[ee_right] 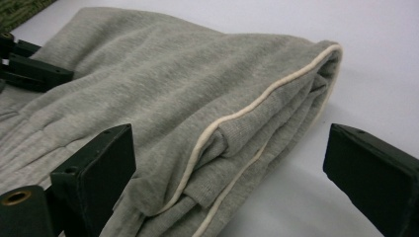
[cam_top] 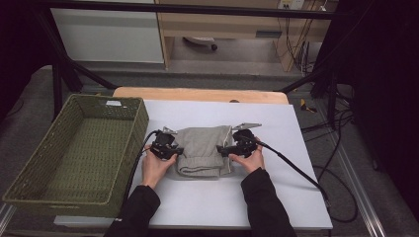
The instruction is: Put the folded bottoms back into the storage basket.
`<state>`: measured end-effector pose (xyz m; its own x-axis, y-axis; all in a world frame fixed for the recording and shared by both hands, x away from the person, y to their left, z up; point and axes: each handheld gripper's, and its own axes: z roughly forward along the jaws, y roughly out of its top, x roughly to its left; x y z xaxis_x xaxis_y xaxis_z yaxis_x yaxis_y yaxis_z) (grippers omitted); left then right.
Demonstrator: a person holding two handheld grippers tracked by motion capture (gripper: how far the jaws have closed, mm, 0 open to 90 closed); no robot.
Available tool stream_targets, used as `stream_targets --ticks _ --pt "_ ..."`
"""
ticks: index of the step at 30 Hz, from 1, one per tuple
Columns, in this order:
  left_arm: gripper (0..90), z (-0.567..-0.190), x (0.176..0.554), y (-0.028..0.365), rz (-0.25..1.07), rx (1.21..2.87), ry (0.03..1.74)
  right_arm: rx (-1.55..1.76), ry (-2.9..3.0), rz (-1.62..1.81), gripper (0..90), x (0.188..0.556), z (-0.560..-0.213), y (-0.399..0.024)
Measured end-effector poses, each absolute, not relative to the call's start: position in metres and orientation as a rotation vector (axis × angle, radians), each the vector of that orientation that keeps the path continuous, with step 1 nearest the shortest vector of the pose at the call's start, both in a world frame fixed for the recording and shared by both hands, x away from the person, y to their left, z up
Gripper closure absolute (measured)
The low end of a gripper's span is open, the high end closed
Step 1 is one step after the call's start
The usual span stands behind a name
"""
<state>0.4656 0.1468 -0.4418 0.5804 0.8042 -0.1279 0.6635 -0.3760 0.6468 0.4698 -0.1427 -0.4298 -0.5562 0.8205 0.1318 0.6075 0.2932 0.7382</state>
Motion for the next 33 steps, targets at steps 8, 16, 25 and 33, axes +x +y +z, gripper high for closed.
stream_targets --ticks 8,16,25,33 --pt "76.6 -0.442 0.466 0.147 0.273 2.146 1.162 1.330 2.306 1.083 10.4 0.474 -0.440 -0.139" --pt "76.6 -0.442 0.466 0.147 0.270 2.145 1.162 1.357 2.326 1.086 19.8 0.475 -0.446 -0.136" --pt "76.7 -0.442 0.466 0.147 0.266 2.144 1.164 1.387 2.351 1.079 28.3 0.475 -0.448 -0.135" --pt "76.6 -0.442 0.466 0.147 0.266 2.145 1.163 1.395 2.365 1.091 37.7 0.474 -0.447 -0.135"
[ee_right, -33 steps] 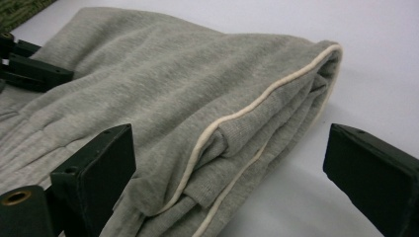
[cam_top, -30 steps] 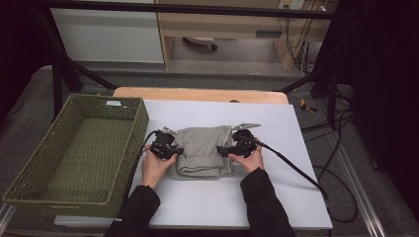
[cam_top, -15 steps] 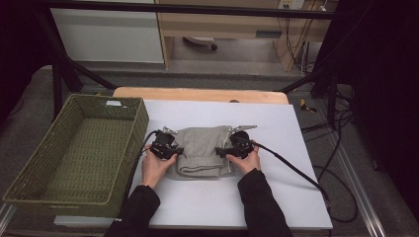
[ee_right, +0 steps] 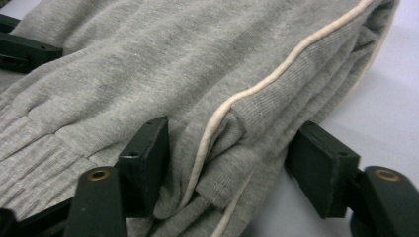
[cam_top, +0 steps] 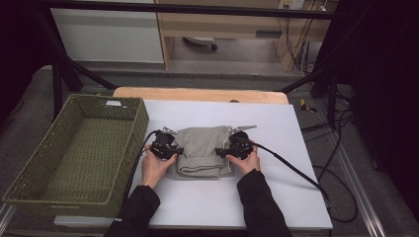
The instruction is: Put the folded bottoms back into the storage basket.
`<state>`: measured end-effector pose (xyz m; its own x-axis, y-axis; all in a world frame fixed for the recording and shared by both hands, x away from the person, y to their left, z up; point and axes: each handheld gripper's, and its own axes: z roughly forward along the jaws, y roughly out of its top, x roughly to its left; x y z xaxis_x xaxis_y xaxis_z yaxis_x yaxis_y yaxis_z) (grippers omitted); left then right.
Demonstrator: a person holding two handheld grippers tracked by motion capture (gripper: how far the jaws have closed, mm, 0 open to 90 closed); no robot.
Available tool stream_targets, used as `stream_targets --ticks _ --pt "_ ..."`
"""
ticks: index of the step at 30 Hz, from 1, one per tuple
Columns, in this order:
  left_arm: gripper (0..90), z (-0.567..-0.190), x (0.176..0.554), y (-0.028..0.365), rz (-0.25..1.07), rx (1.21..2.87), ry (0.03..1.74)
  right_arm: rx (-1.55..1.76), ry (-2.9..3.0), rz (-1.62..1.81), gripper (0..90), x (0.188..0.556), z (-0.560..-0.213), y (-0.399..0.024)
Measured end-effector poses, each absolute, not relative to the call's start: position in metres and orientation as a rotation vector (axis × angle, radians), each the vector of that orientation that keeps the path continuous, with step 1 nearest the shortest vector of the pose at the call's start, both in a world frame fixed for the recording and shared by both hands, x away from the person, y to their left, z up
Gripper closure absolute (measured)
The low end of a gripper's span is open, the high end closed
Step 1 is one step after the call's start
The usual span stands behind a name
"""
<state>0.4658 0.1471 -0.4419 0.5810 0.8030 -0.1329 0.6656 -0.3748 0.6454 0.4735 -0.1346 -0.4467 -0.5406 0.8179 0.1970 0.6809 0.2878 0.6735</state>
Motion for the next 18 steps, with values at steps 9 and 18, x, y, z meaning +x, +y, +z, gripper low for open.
stream_targets --ticks 9,18 --pt "76.9 -0.4421 0.4662 0.1477 0.260 2.143 1.158 1.403 2.388 1.112 57.9 0.4727 -0.4459 -0.1346" --pt "77.8 -0.4422 0.4666 0.1484 0.250 2.137 1.159 1.414 2.389 1.129 67.0 0.4726 -0.4447 -0.1350"
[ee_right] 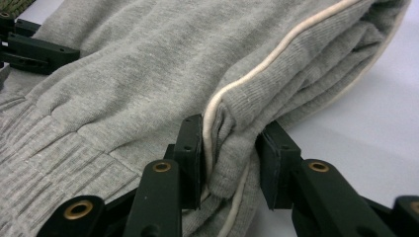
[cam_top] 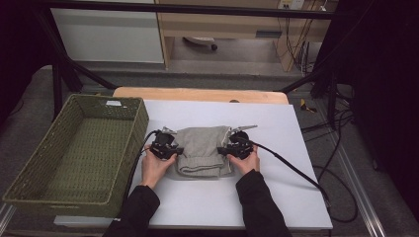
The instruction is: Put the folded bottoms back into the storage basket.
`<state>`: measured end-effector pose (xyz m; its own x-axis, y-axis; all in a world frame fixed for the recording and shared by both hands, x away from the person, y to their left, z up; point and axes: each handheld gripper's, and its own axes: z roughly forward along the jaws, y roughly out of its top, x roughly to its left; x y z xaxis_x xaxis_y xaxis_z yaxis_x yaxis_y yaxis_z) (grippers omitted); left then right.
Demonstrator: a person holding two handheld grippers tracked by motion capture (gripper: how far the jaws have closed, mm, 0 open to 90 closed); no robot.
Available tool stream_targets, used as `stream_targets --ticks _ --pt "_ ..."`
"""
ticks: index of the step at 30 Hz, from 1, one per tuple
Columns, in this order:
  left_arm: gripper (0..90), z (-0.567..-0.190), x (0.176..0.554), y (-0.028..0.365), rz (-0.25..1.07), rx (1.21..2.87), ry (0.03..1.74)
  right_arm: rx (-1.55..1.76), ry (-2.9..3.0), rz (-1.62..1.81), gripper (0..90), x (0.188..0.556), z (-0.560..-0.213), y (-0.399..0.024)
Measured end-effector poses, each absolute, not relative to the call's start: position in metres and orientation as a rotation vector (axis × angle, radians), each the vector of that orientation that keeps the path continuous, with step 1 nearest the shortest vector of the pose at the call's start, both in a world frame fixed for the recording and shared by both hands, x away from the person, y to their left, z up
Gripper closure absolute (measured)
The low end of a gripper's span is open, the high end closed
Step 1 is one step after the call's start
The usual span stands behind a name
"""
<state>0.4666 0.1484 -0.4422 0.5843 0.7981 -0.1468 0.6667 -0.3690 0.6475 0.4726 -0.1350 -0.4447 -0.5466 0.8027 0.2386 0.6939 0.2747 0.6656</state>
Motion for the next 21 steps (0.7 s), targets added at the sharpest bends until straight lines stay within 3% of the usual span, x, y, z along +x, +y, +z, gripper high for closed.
stream_targets --ticks 21 --pt "80.0 -0.4399 0.4656 0.1494 0.252 2.132 1.145 1.395 2.367 1.158 72.0 0.4679 -0.4394 -0.1358"
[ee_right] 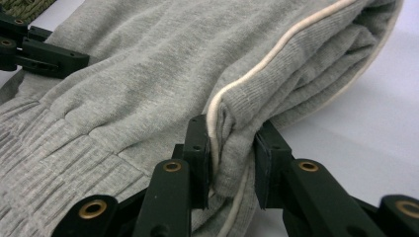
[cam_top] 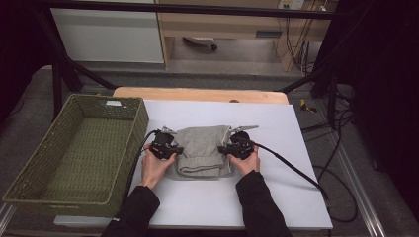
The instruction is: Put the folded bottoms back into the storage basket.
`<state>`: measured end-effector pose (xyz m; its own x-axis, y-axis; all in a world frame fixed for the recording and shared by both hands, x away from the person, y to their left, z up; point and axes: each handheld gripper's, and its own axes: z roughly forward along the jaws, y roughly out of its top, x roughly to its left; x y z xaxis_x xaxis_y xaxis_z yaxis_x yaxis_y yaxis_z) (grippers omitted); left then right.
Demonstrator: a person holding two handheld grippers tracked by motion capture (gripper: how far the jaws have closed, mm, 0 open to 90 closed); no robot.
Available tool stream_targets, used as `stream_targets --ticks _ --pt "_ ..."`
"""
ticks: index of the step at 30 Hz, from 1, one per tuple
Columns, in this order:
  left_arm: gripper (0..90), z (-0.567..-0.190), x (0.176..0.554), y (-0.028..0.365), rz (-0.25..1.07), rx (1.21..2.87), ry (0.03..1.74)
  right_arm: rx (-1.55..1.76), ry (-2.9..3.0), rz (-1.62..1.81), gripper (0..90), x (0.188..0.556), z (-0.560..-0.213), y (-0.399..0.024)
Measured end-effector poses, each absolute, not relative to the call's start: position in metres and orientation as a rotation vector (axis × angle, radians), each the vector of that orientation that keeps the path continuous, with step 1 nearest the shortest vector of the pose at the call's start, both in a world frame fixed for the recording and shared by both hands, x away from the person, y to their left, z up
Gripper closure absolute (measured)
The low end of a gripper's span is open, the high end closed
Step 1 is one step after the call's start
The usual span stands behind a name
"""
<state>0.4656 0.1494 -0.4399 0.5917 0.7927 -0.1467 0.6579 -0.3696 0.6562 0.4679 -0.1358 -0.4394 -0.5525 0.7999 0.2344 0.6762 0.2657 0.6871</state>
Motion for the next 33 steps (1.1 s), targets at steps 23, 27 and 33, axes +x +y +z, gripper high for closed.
stream_targets --ticks 23,27,33 --pt "80.5 -0.416 0.450 0.147 0.286 2.072 1.106 1.359 2.322 1.204 72.6 0.455 -0.424 -0.140" --pt "80.5 -0.413 0.448 0.146 0.287 2.068 1.097 1.352 2.317 1.209 72.5 0.452 -0.421 -0.141" --pt "80.5 -0.407 0.444 0.145 0.295 2.066 1.078 1.337 2.300 1.232 72.4 0.447 -0.414 -0.144"
